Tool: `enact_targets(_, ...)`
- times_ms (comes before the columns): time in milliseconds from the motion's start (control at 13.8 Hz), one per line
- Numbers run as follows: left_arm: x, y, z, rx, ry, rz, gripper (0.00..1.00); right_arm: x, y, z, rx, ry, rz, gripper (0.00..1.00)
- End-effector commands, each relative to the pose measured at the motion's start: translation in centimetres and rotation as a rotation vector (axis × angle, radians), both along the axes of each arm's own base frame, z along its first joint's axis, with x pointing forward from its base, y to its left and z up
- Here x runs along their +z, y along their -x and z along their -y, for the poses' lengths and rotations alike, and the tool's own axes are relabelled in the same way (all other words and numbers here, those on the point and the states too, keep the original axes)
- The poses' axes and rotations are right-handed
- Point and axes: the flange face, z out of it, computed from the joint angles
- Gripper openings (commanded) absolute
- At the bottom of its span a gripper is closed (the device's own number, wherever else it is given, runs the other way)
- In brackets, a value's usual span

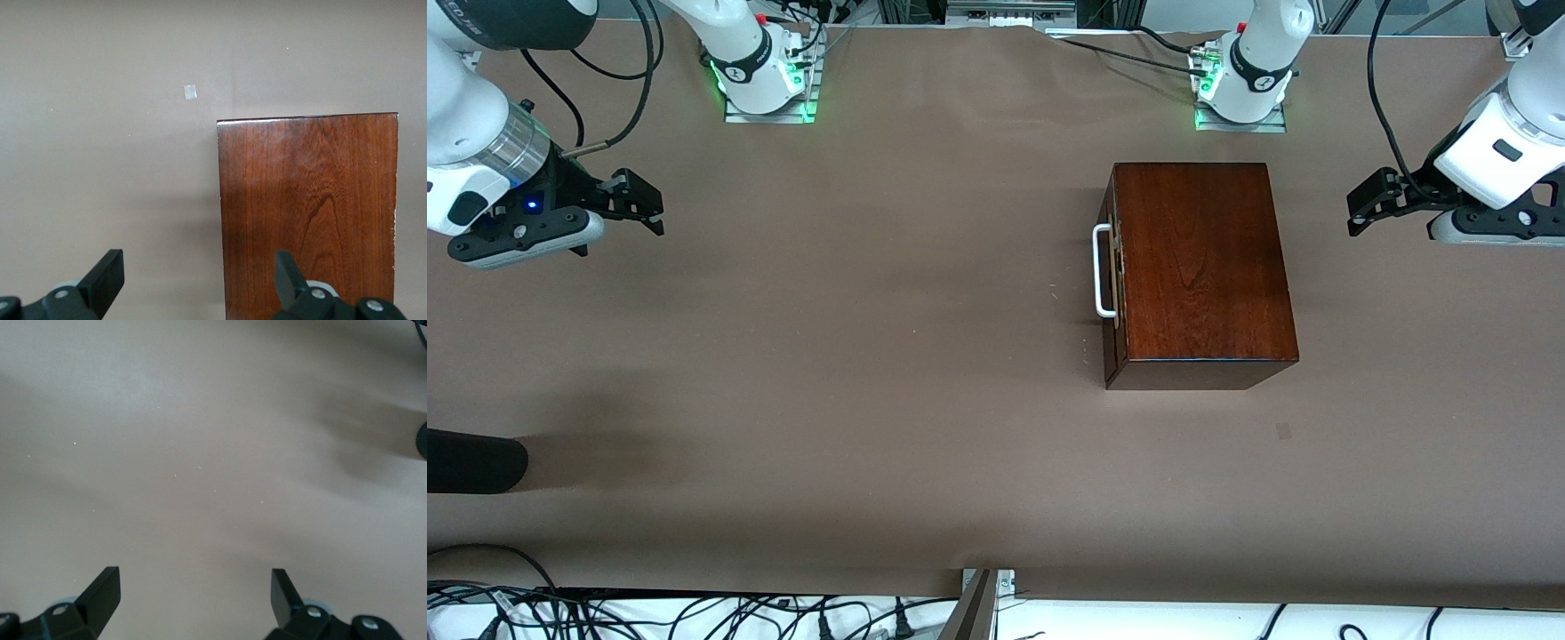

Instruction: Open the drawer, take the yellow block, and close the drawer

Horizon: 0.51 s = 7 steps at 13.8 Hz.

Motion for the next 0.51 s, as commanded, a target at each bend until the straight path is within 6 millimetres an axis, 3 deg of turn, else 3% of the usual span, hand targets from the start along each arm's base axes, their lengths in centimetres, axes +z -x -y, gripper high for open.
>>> enact_targets(0,0.66,-0.25,0.32,0.008,0.014,-0.007,1.00,0.53,-0.01,0.04,-0.014,0.003,-0.004,1.00)
enact_targets(434,0.61,-0.19,0.23,0.011,0.013,-0.014,1.00,0.45,-0.06,0.03,-0.014,0.003,-0.004,1.00)
